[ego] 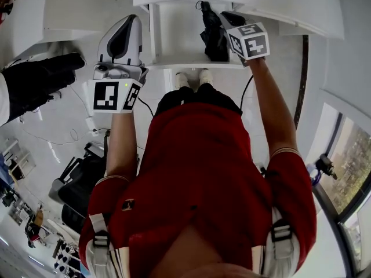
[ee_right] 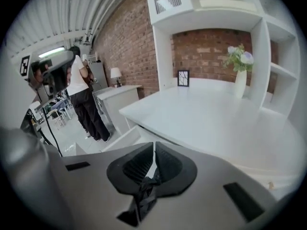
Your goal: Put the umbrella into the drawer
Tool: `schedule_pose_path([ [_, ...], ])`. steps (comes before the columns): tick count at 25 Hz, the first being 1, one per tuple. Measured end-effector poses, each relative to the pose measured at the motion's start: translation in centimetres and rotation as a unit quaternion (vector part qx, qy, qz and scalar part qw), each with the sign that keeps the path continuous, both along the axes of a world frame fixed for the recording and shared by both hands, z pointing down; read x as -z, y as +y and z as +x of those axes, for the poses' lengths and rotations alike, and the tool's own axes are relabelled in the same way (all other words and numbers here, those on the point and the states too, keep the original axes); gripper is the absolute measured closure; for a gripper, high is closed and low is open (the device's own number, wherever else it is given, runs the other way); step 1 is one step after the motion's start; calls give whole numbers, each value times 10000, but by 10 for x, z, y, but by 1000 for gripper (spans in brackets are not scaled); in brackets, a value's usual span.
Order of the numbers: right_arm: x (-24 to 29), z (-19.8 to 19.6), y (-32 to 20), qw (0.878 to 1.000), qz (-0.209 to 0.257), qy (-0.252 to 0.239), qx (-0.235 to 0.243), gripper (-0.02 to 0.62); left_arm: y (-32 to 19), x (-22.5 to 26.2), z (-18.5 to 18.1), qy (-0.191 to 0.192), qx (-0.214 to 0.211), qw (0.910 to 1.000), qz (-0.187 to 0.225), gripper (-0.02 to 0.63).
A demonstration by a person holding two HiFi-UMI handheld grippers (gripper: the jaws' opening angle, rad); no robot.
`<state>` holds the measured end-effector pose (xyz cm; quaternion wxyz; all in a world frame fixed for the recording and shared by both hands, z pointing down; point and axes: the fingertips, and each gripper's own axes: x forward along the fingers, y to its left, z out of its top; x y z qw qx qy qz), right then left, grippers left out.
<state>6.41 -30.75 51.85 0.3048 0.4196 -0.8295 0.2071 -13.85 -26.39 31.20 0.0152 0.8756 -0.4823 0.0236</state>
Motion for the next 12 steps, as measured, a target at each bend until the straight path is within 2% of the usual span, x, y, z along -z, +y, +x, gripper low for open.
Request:
schedule_pose_path([
  [5,72,-11,8,9946,828,-619,126,595,7,8,22,47,-193,9998,72,600],
  [12,158,-31,33,9713,1754,-1563,362,597,17,18,54,49,-494,9986,174,600],
])
